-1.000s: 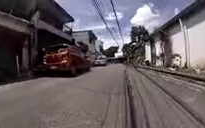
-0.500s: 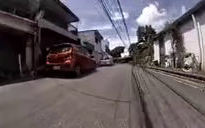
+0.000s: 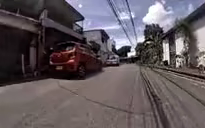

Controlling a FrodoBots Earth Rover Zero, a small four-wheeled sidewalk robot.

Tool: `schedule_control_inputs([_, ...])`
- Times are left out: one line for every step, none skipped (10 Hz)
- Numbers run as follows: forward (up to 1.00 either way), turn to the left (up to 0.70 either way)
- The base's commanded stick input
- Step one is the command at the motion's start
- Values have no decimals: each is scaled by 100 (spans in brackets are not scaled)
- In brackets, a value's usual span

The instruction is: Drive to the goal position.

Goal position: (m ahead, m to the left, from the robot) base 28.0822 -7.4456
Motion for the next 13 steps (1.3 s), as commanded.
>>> schedule_control_inputs([70, -21])
schedule_control_inputs([70, -21])
schedule_control_inputs([70, -21])
schedule_control_inputs([70, -21])
schedule_control_inputs([70, -11])
schedule_control_inputs([70, -1])
schedule_control_inputs([70, 9])
schedule_control_inputs([70, 15])
schedule_control_inputs([70, 6])
schedule_control_inputs([70, -10])
schedule_control_inputs([70, -20])
schedule_control_inputs([70, -20])
schedule_control_inputs([70, -20])
